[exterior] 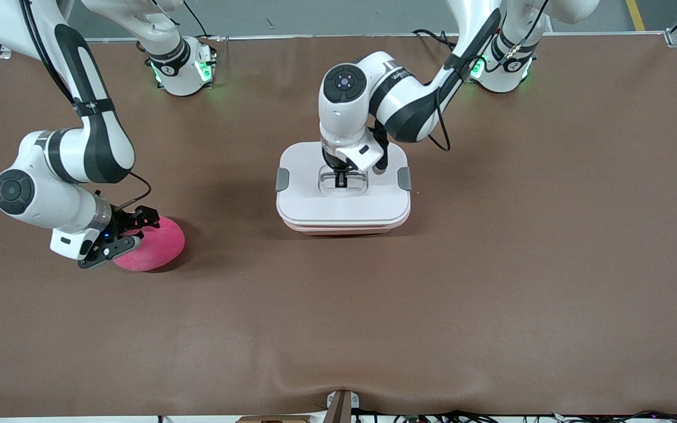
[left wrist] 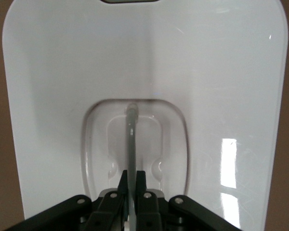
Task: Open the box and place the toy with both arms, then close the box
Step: 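Hold the lid handle while the right gripper grasps the pink toy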
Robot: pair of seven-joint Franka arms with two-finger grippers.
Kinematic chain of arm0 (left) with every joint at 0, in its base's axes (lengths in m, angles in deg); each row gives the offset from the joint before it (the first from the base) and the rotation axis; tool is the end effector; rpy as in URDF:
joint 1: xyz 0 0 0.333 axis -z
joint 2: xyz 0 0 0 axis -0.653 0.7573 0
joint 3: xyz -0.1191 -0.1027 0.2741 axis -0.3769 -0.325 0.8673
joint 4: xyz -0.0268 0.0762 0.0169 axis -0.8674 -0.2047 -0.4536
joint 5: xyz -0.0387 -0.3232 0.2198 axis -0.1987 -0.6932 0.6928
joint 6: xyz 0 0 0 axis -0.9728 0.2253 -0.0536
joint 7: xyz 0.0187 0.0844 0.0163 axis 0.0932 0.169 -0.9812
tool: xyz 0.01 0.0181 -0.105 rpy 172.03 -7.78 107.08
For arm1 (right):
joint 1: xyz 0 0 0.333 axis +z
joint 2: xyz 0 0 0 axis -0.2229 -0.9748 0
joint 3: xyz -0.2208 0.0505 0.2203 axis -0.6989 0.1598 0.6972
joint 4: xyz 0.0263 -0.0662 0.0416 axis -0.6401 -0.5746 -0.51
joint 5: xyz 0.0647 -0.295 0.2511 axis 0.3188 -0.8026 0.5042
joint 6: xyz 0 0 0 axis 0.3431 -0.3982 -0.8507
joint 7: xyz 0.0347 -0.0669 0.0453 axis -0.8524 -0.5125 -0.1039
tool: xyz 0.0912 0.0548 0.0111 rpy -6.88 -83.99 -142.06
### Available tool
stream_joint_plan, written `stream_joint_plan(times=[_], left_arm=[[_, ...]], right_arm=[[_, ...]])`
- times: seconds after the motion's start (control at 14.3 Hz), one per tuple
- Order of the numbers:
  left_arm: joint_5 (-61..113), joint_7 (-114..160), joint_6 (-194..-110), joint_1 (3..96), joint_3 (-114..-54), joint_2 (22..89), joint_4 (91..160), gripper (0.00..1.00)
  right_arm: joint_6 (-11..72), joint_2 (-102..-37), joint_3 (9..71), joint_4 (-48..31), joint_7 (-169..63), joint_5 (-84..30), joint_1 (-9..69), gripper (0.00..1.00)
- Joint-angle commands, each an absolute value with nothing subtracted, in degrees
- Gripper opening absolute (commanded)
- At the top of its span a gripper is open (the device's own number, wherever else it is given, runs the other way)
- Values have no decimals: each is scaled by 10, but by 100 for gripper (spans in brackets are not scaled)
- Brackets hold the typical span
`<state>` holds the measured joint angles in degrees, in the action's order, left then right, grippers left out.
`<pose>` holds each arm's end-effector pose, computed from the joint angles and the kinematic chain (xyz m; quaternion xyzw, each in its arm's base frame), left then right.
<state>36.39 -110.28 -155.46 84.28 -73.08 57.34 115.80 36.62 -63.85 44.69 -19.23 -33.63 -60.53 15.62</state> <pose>0.4458 -0.5268 0.3695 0.7143 0.6993 -0.0188 0.0222 0.6085 0.0249 0.3261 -0.9754 -0.2141 0.0441 0.0303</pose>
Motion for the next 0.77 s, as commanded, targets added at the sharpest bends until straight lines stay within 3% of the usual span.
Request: stream_joint_plan(times=[0.0,0.7], left_arm=[[377,-1116,-1539,848,-727,546,1167,0],[377,-1087,-1518,794,-719,521,1164,0]], right_arm=[[357,-623,445,-207,-330,-611,158,100],[278,-624,443,-173,-331,-641,152,100]])
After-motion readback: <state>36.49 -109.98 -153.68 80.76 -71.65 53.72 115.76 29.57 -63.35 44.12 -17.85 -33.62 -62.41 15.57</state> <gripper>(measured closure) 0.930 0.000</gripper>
